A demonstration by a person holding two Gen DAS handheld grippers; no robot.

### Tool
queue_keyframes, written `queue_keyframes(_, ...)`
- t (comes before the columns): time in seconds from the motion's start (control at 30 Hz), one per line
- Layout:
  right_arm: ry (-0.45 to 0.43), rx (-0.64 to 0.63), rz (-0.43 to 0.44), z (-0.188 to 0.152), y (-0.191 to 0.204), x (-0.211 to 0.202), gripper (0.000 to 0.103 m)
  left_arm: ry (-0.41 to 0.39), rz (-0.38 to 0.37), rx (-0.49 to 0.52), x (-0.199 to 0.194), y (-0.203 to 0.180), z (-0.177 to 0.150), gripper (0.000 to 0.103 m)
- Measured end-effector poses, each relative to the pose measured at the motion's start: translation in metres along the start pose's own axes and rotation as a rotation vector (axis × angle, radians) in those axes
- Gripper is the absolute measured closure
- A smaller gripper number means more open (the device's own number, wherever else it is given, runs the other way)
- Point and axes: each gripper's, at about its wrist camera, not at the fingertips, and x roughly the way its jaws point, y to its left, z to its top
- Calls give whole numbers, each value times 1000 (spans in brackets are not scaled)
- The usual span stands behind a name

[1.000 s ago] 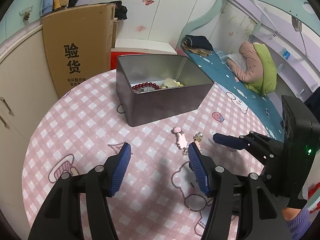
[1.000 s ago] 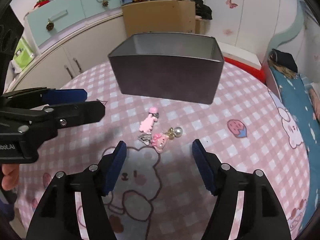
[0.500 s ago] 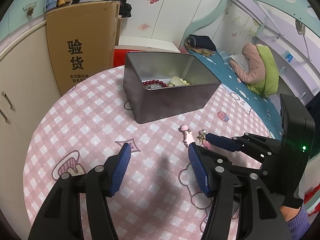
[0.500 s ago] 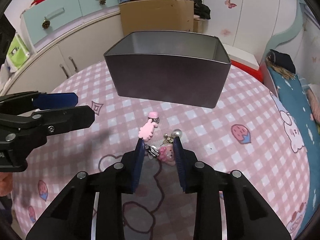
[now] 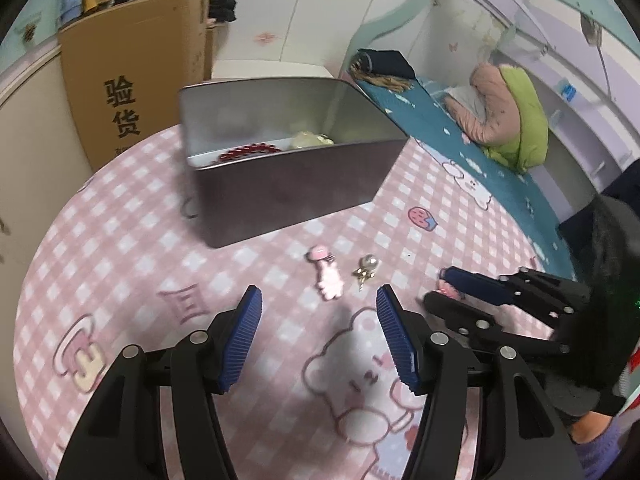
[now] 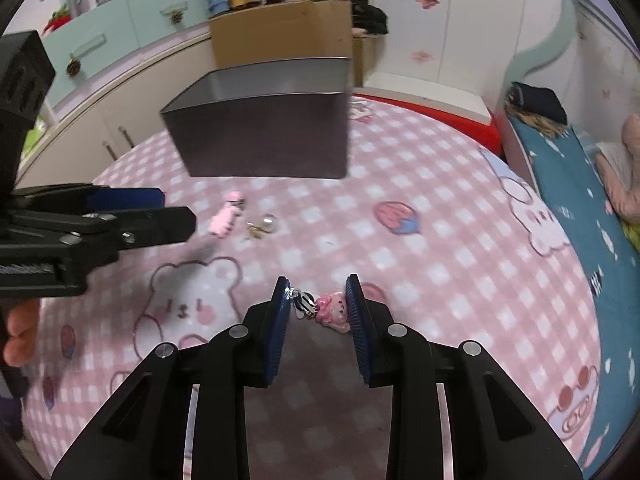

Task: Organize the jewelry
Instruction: 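Grasp the pink figure charm with the left tool while the right tool holds the bunny keychain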

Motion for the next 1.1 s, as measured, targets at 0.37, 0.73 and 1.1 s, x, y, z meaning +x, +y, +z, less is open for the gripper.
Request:
queue_keyframes(0.37,-17,40,40,-3,-17,-2,74,5,100,63,24,-9,7,48)
queue_keyframes(0.73,-29,45,41,-1,-16,-2,74,-21,200,162,25,-14,5,89)
queue_keyframes(1.1,-77,32,23,16,-8,-23,74,-77,75,168,-14,-16,-1,89)
